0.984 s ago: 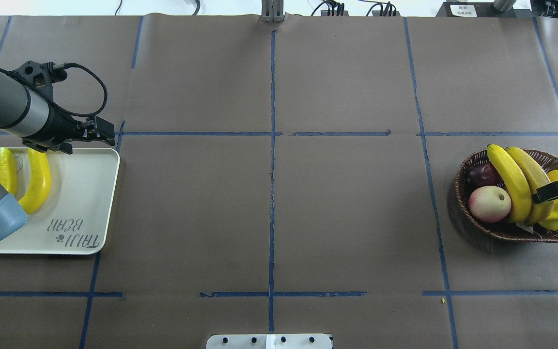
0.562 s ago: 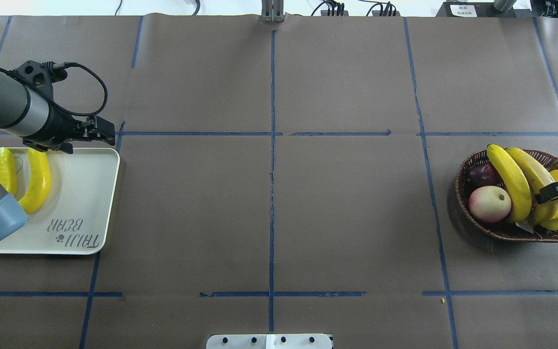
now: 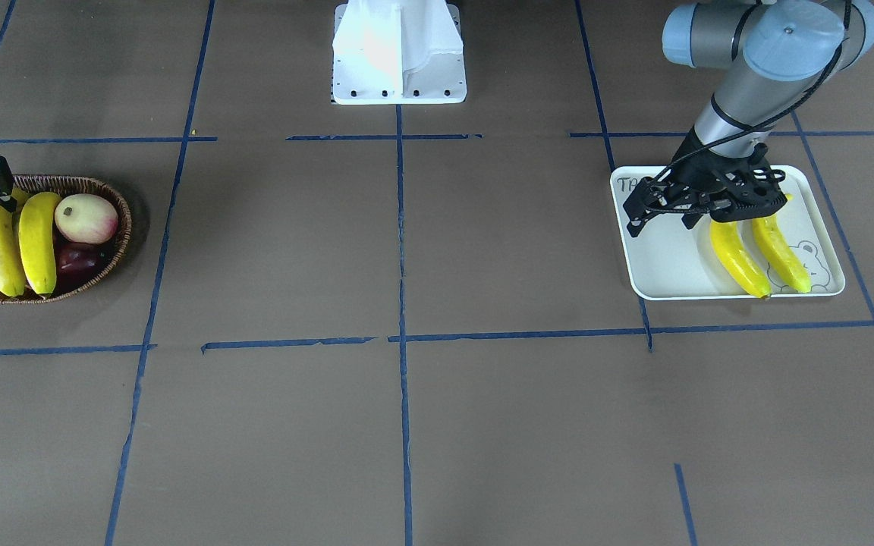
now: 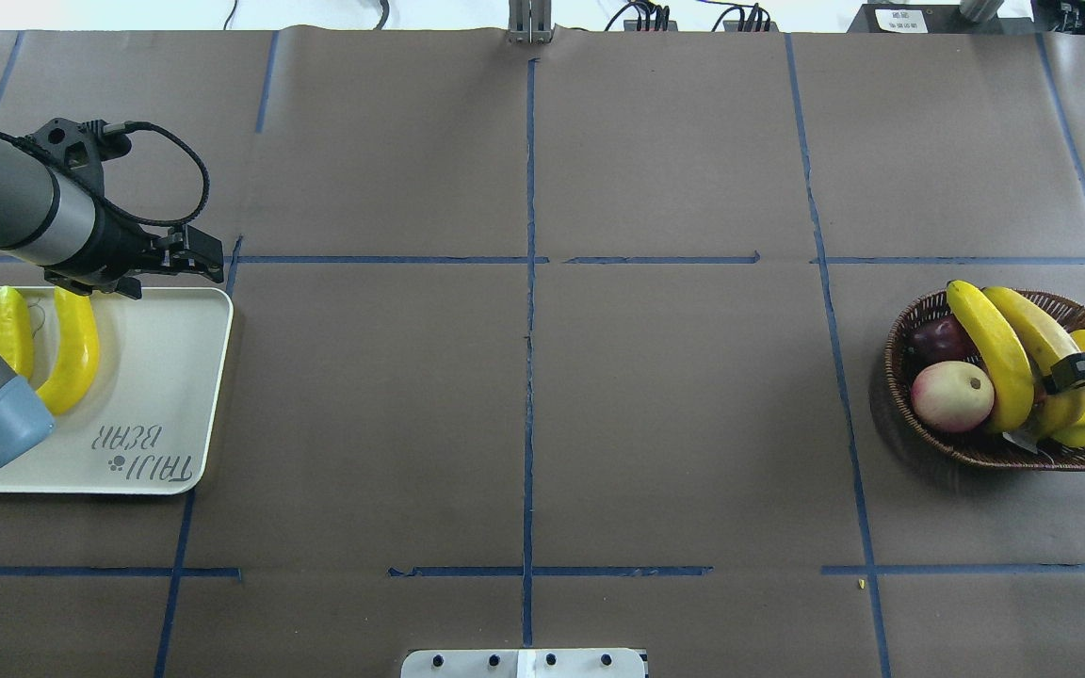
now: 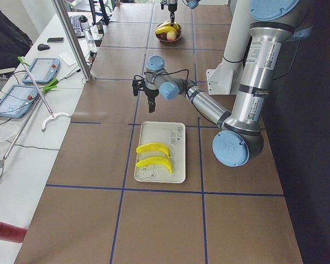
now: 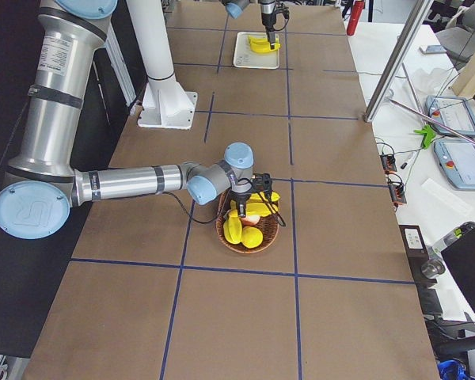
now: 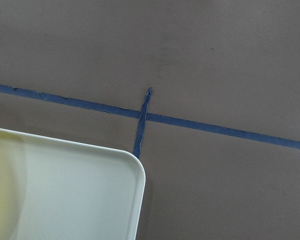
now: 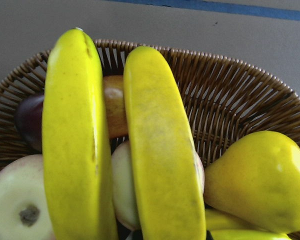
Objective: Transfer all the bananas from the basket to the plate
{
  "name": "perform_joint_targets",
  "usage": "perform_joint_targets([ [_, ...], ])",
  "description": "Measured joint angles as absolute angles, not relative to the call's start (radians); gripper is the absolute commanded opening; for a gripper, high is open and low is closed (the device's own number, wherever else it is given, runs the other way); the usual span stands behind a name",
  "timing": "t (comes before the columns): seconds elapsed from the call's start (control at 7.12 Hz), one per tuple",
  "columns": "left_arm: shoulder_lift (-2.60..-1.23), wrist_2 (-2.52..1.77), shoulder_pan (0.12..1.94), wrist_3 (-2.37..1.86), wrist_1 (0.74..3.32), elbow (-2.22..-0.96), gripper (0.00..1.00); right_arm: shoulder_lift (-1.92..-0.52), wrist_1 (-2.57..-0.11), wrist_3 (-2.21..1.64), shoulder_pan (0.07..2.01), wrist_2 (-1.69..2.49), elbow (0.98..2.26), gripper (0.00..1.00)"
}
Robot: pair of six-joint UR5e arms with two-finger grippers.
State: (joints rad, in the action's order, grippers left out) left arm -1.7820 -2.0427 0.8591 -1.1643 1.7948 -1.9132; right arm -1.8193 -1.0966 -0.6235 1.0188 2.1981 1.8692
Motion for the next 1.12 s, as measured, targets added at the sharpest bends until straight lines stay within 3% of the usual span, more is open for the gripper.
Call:
perform_joint_targets([
  [0.28, -1.787, -2.043, 0.859, -1.164, 1.795, -1.913, 1.0, -1.838, -1.1, -0.577, 1.083, 2.233, 1.898, 0.01],
  [0.7, -1.797, -2.043, 0.859, -1.166, 1.793, -1.911, 1.0, -1.853, -1.118, -0.386, 1.334, 2.431, 1.923, 0.0],
  [1.12, -1.836, -2.042, 0.842, -1.196, 1.799, -1.884, 1.0, -1.585, -1.259, -0.595, 1.261, 2.472, 1.921, 0.01],
])
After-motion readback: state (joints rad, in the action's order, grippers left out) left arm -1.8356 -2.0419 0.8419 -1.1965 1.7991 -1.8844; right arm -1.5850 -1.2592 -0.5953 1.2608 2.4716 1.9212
